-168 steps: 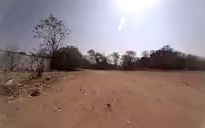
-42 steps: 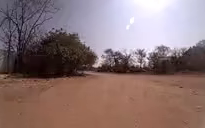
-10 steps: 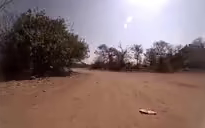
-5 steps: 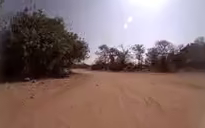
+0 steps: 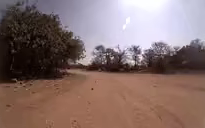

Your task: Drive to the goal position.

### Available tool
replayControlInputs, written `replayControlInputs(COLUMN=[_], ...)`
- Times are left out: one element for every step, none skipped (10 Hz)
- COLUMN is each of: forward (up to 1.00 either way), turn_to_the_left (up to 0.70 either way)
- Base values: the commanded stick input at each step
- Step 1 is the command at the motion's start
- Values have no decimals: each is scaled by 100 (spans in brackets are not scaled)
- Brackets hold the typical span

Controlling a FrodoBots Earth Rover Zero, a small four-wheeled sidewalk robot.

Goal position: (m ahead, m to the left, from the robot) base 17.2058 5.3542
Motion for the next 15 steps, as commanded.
replayControlInputs(forward=[100,100,100,100,100,100,100,100,100,100,100,100,100,100,100], turn_to_the_left=[0,0,0,0,0,0,0,0,0,0,0,0,0,0,-4])
